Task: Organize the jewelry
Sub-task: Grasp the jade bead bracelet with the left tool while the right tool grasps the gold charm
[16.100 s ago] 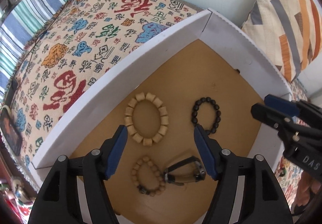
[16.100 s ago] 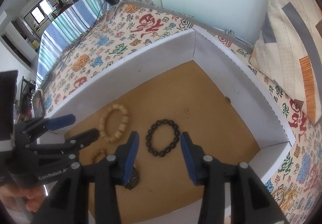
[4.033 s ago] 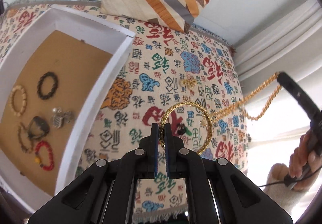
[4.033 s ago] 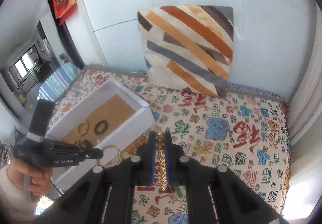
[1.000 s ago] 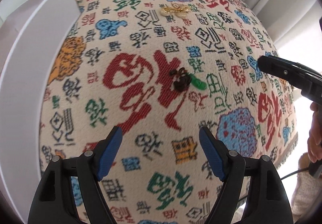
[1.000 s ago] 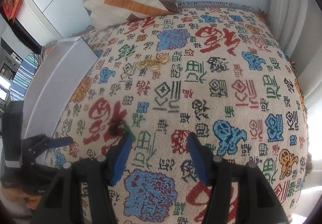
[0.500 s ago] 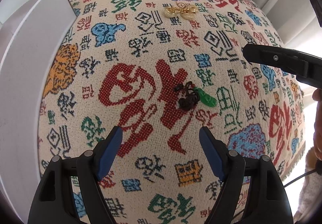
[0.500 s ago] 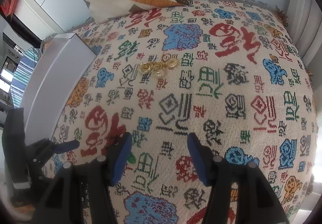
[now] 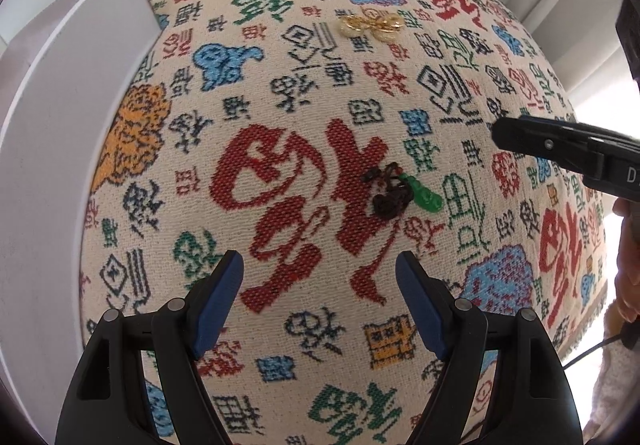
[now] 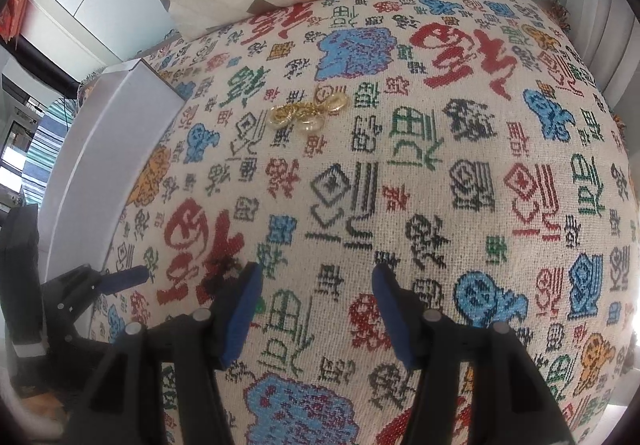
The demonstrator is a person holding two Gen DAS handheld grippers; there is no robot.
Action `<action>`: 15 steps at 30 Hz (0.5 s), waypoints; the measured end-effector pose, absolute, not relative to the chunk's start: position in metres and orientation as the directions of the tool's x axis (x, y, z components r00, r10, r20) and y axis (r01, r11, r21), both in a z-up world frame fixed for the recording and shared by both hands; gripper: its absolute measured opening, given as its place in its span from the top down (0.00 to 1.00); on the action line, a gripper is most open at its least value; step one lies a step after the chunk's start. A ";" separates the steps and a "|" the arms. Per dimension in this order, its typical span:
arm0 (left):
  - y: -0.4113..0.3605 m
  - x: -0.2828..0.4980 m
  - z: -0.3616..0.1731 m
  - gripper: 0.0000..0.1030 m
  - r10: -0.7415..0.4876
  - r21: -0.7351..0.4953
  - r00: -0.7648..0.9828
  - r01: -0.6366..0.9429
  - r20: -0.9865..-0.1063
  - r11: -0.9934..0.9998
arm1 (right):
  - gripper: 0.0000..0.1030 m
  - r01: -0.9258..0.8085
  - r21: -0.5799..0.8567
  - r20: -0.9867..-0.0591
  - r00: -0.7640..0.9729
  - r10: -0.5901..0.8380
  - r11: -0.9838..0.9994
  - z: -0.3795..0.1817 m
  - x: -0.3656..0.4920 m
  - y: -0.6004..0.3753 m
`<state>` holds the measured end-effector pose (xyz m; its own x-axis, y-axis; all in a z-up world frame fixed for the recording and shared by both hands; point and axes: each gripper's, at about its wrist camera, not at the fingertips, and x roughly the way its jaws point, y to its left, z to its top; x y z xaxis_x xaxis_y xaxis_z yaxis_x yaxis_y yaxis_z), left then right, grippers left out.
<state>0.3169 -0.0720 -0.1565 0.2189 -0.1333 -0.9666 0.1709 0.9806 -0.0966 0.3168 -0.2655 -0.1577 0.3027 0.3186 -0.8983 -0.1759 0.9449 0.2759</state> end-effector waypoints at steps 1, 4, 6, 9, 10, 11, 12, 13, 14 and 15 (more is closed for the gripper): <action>-0.067 0.317 -0.157 0.23 -0.136 -0.101 0.218 0.165 -0.966 0.981 | 0.44 -0.173 0.278 -0.897 0.305 0.320 0.945 -0.158 0.316 -0.267; -0.057 0.315 -0.161 0.23 -0.141 -0.110 0.204 0.156 -0.969 0.982 | 0.44 -0.158 0.279 -0.897 0.310 0.316 0.947 -0.158 0.315 -0.273; -0.058 0.316 -0.164 0.23 -0.149 -0.120 0.192 0.155 -0.970 0.981 | 0.44 -0.148 0.281 -0.899 0.304 0.314 0.948 -0.159 0.318 -0.276; -0.070 0.319 -0.165 0.24 -0.174 -0.145 0.182 0.165 -0.968 0.976 | 0.44 -0.141 0.292 -0.901 0.290 0.321 0.946 -0.160 0.326 -0.275; -0.075 0.322 -0.164 0.24 -0.185 -0.154 0.183 0.171 -0.966 0.973 | 0.44 -0.149 0.301 -0.901 0.278 0.332 0.942 -0.159 0.331 -0.272; -0.080 0.325 -0.165 0.25 -0.190 -0.158 0.184 0.176 -0.964 0.972 | 0.44 -0.155 0.308 -0.902 0.267 0.340 0.939 -0.158 0.337 -0.270; -0.086 0.328 -0.165 0.26 -0.190 -0.156 0.187 0.182 -0.964 0.971 | 0.44 -0.156 0.313 -0.902 0.259 0.345 0.937 -0.158 0.343 -0.267; -0.092 0.332 -0.166 0.28 -0.190 -0.155 0.189 0.187 -0.963 0.970 | 0.44 -0.154 0.315 -0.902 0.257 0.346 0.936 -0.157 0.351 -0.265; -0.099 0.335 -0.167 0.30 -0.196 -0.159 0.191 0.194 -0.962 0.968 | 0.44 -0.153 0.314 -0.903 0.255 0.344 0.937 -0.156 0.360 -0.264; -0.103 0.338 -0.168 0.31 -0.199 -0.160 0.193 0.197 -0.961 0.967 | 0.44 -0.149 0.312 -0.904 0.256 0.341 0.938 -0.156 0.370 -0.262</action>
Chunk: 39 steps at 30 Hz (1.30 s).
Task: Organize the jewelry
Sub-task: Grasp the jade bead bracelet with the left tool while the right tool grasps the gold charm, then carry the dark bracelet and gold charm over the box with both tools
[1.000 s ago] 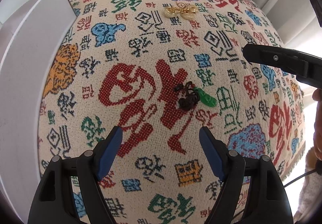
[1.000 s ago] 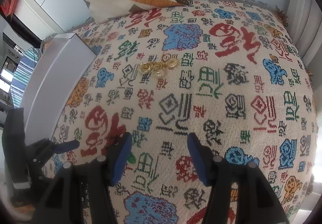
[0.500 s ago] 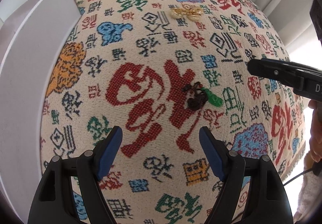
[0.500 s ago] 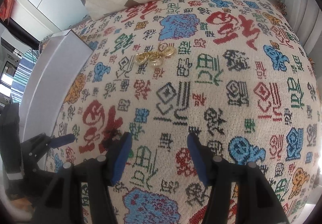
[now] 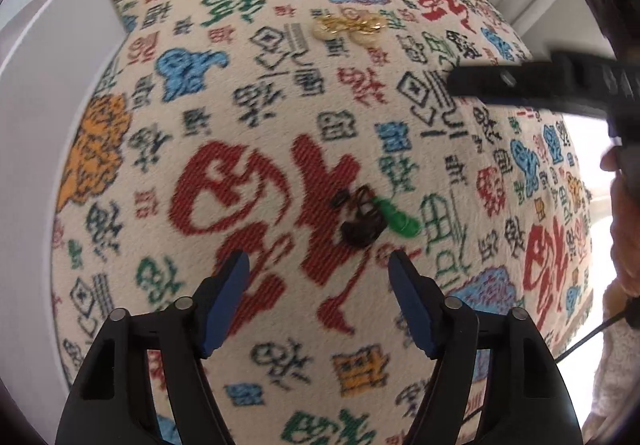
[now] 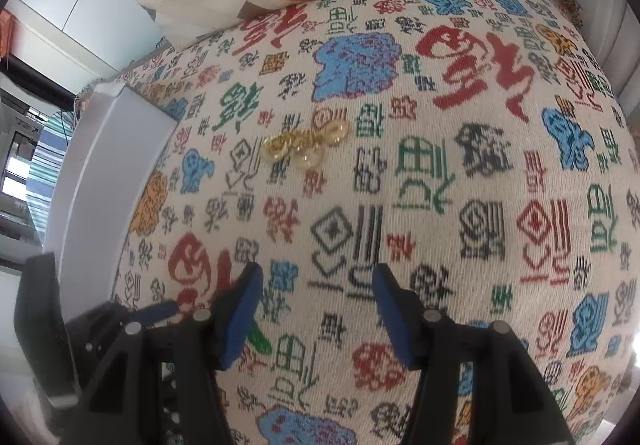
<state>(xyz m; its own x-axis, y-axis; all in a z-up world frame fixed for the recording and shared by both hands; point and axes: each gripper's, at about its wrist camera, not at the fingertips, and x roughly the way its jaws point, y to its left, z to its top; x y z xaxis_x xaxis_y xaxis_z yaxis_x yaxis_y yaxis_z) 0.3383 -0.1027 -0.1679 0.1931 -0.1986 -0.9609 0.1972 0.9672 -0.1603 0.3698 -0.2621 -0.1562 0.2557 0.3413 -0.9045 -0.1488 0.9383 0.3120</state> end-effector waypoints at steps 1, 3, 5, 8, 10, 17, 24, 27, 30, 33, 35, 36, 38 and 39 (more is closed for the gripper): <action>-0.107 0.340 -0.170 0.34 -0.196 -0.157 0.193 0.199 -0.961 0.967 | 0.44 -0.136 0.321 -0.905 0.247 0.346 0.937 -0.158 0.382 -0.261; -0.112 0.344 -0.175 0.39 -0.187 -0.149 0.191 0.194 -0.964 0.970 | 0.44 -0.098 0.353 -0.904 0.223 0.366 0.930 -0.164 0.404 -0.260; -0.114 0.345 -0.176 0.40 -0.174 -0.134 0.213 0.190 -0.962 0.973 | 0.44 -0.067 0.368 -0.905 0.202 0.374 0.927 -0.171 0.425 -0.256; -0.117 0.347 -0.177 0.44 -0.169 -0.127 0.229 0.188 -0.959 0.974 | 0.53 -0.087 0.329 -0.924 0.178 0.340 0.940 -0.179 0.447 -0.238; -0.118 0.347 -0.177 0.53 -0.157 -0.112 0.241 0.193 -0.958 0.975 | 0.55 -0.110 0.297 -0.937 0.160 0.312 0.949 -0.184 0.457 -0.225; -0.119 0.352 -0.178 0.86 -0.166 -0.118 0.248 0.197 -0.955 0.973 | 0.58 -0.236 0.105 -0.972 0.182 0.150 0.966 -0.188 0.469 -0.185; -0.096 0.357 -0.180 0.89 -0.237 -0.203 0.225 0.166 -0.945 0.965 | 0.76 -0.262 0.128 -0.971 0.162 0.175 0.956 -0.190 0.468 -0.175; -0.091 0.360 -0.181 0.89 -0.260 -0.229 0.218 0.160 -0.940 0.960 | 0.76 -0.260 0.140 -0.969 0.164 0.187 0.955 -0.191 0.464 -0.176; -0.081 0.359 -0.182 0.89 -0.287 -0.261 0.206 0.147 -0.936 0.954 | 0.76 -0.254 0.166 -0.962 0.168 0.213 0.953 -0.189 0.460 -0.188; -0.071 0.360 -0.182 0.90 -0.308 -0.285 0.197 0.135 -0.931 0.949 | 0.76 -0.237 0.202 -0.955 0.167 0.244 0.950 -0.191 0.461 -0.191; -0.062 0.360 -0.182 0.90 -0.321 -0.302 0.191 0.123 -0.927 0.945 | 0.76 -0.231 0.220 -0.951 0.165 0.261 0.948 -0.189 0.459 -0.193; -0.054 0.358 -0.183 0.90 -0.329 -0.312 0.188 0.115 -0.926 0.943 | 0.76 -0.231 0.225 -0.950 0.165 0.266 0.947 -0.189 0.458 -0.193; -0.042 0.357 -0.182 0.90 -0.338 -0.325 0.184 0.102 -0.923 0.940 | 0.76 -0.226 0.242 -0.946 0.163 0.281 0.944 -0.186 0.455 -0.196; -0.037 0.357 -0.181 0.90 -0.340 -0.328 0.184 0.096 -0.922 0.940 | 0.76 -0.225 0.250 -0.944 0.161 0.289 0.942 -0.183 0.453 -0.204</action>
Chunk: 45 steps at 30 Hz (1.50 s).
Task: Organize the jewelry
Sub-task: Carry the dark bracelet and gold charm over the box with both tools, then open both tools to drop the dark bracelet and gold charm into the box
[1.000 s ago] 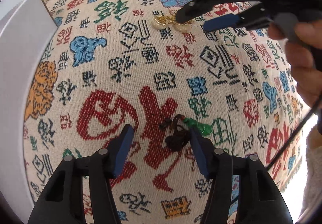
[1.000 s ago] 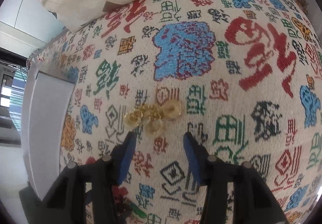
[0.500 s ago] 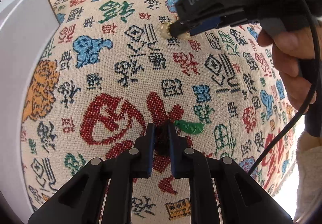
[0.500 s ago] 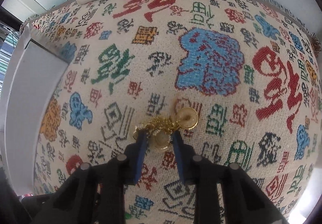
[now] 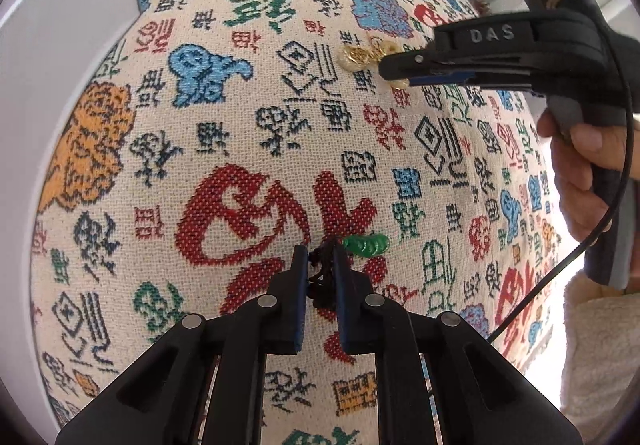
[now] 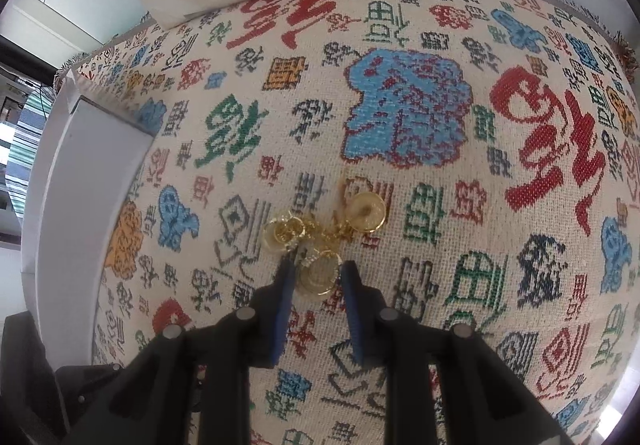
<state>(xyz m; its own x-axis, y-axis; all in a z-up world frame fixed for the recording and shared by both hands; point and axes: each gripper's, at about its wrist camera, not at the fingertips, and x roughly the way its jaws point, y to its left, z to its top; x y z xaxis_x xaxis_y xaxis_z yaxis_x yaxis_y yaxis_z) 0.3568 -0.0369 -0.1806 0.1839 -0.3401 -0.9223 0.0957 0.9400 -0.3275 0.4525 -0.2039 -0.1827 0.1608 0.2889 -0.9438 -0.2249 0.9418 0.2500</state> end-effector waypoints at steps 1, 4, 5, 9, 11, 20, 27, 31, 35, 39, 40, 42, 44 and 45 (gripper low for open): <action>-0.033 0.356 -0.178 0.90 -0.339 -0.327 0.187 0.091 -0.922 0.941 | 0.76 -0.223 0.254 -0.942 0.161 0.293 0.941 -0.181 0.452 -0.205; -0.018 0.352 -0.164 0.90 -0.329 -0.320 0.202 0.079 -0.922 0.944 | 0.76 -0.217 0.277 -0.934 0.166 0.315 0.936 -0.172 0.446 -0.215; -0.016 0.351 -0.159 0.90 -0.326 -0.317 0.206 0.075 -0.923 0.945 | 0.76 -0.219 0.282 -0.932 0.170 0.321 0.934 -0.167 0.444 -0.220; 0.003 0.348 -0.138 0.90 -0.301 -0.295 0.229 0.063 -0.926 0.954 | 0.76 -0.230 0.304 -0.918 0.189 0.349 0.924 -0.146 0.436 -0.227; 0.009 0.346 -0.126 0.90 -0.296 -0.293 0.240 0.048 -0.925 0.955 | 0.76 -0.239 0.313 -0.909 0.205 0.363 0.919 -0.132 0.430 -0.228; 0.033 0.318 -0.086 0.90 -0.286 -0.286 0.249 0.038 -0.925 0.958 | 0.76 -0.282 0.357 -0.877 0.228 0.424 0.891 -0.079 0.404 -0.220; 0.070 0.284 -0.050 0.90 -0.298 -0.307 0.265 0.009 -0.917 0.952 | 0.76 -0.359 0.369 -0.847 0.251 0.469 0.857 -0.038 0.377 -0.181; 0.097 0.261 -0.024 0.90 -0.288 -0.305 0.300 -0.011 -0.910 0.952 | 0.76 -0.415 0.361 -0.830 0.264 0.491 0.835 -0.014 0.362 -0.159; 0.134 0.240 0.003 0.90 -0.243 -0.277 0.348 -0.048 -0.905 0.960 | 0.76 -0.481 0.367 -0.805 0.265 0.531 0.796 0.009 0.348 -0.128; 0.183 0.225 0.018 0.90 -0.172 -0.238 0.393 -0.126 -0.903 0.963 | 0.76 -0.539 0.372 -0.780 0.260 0.569 0.756 0.029 0.339 -0.091; 0.195 0.222 0.020 0.90 -0.158 -0.233 0.400 -0.147 -0.903 0.961 | 0.76 -0.558 0.371 -0.776 0.254 0.578 0.743 0.034 0.336 -0.078; 0.218 0.218 0.021 0.90 -0.131 -0.223 0.410 -0.186 -0.903 0.957 | 0.76 -0.587 0.367 -0.769 0.244 0.590 0.721 0.041 0.333 -0.055; 0.241 0.217 0.017 0.90 -0.104 -0.212 0.412 -0.225 -0.905 0.951 | 0.76 -0.613 0.365 -0.766 0.229 0.600 0.701 0.045 0.330 -0.033; 0.250 0.217 0.014 0.90 -0.095 -0.207 0.410 -0.239 -0.907 0.949 | 0.76 -0.624 0.364 -0.766 0.222 0.603 0.692 0.046 0.331 -0.021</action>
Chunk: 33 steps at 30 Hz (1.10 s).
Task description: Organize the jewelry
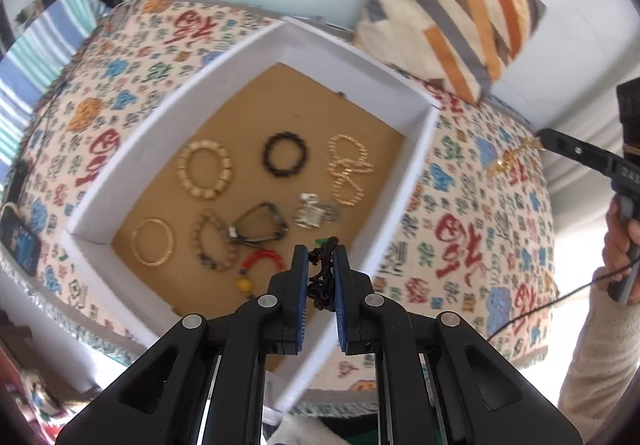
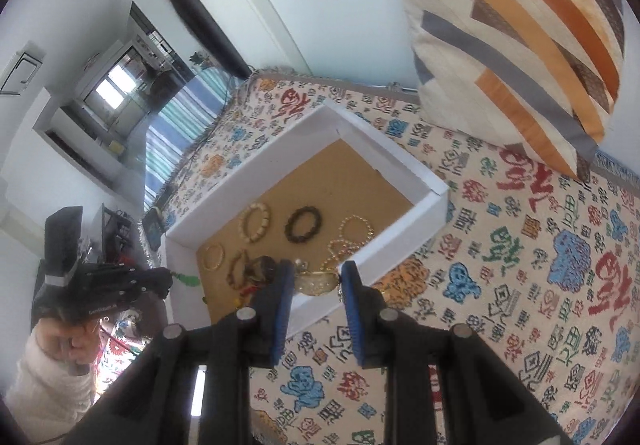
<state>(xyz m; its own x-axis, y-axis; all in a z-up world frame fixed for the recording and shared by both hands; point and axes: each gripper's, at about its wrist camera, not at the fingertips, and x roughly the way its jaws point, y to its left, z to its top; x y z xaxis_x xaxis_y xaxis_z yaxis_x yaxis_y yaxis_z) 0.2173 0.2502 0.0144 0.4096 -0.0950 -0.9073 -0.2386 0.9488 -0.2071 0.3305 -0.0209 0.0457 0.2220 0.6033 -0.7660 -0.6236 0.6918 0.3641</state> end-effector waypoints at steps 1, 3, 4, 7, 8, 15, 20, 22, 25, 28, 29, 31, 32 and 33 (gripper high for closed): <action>0.260 0.218 0.011 0.90 -0.085 -0.201 0.406 -0.252 -0.910 0.947 | 0.76 -0.633 0.365 -0.766 0.213 0.607 0.683 0.045 0.331 -0.008; 0.275 0.220 0.001 0.90 -0.075 -0.195 0.394 -0.273 -0.916 0.942 | 0.76 -0.647 0.365 -0.771 0.192 0.607 0.669 0.042 0.333 0.014; 0.281 0.220 -0.005 0.90 -0.076 -0.194 0.385 -0.279 -0.920 0.940 | 0.76 -0.655 0.364 -0.775 0.182 0.606 0.662 0.040 0.334 0.027; 0.293 0.219 -0.028 0.90 -0.088 -0.195 0.345 -0.291 -0.935 0.937 | 0.76 -0.674 0.362 -0.787 0.149 0.599 0.644 0.031 0.339 0.059; 0.295 0.217 -0.035 0.90 -0.094 -0.198 0.332 -0.294 -0.939 0.935 | 0.76 -0.680 0.360 -0.792 0.139 0.595 0.638 0.028 0.340 0.068; 0.310 0.209 -0.080 0.90 -0.112 -0.197 0.258 -0.331 -0.960 0.923 | 0.76 -0.729 0.311 -0.833 0.101 0.544 0.610 0.000 0.354 0.135; 0.318 0.207 -0.097 0.90 -0.102 -0.182 0.233 -0.354 -0.967 0.917 | 0.76 -0.740 0.316 -0.843 0.068 0.533 0.594 -0.021 0.369 0.174; 0.321 0.207 -0.103 0.90 -0.091 -0.171 0.226 -0.365 -0.970 0.915 | 0.76 -0.741 0.318 -0.848 0.057 0.527 0.591 -0.032 0.374 0.189; 0.324 0.208 -0.110 0.89 -0.080 -0.164 0.224 -0.388 -0.971 0.907 | 0.75 -0.744 0.328 -0.855 0.029 0.518 0.583 -0.047 0.377 0.206; 0.324 0.213 -0.107 0.61 -0.036 -0.131 0.231 -0.408 -0.972 0.904 | 0.68 -0.758 0.269 -0.885 0.049 0.463 0.595 -0.060 0.371 0.218; 0.323 0.214 -0.104 0.40 -0.012 -0.112 0.240 -0.411 -0.971 0.905 | 0.53 -0.760 0.257 -0.889 0.056 0.454 0.597 -0.061 0.370 0.219; 0.320 0.216 -0.095 0.22 0.060 -0.058 0.264 -0.419 -0.963 0.906 | 0.48 -0.761 0.236 -0.891 0.078 0.447 0.604 -0.060 0.366 0.216; 0.318 0.216 -0.091 0.19 0.091 -0.036 0.279 -0.418 -0.956 0.908 | 0.48 -0.765 0.210 -0.893 0.103 0.438 0.609 -0.057 0.363 0.212; 0.316 0.217 -0.087 0.18 0.109 -0.023 0.290 -0.419 -0.951 0.908 | 0.48 -0.767 0.187 -0.894 0.125 0.429 0.613 -0.055 0.360 0.209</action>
<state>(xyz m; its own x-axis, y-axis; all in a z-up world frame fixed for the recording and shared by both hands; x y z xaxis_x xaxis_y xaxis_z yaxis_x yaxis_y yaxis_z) 0.2170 0.3160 -0.0874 0.2896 0.1095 -0.9509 -0.4188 0.9078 -0.0231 0.3600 0.2092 -0.0545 0.1253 0.4292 -0.8945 -0.7673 0.6134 0.1869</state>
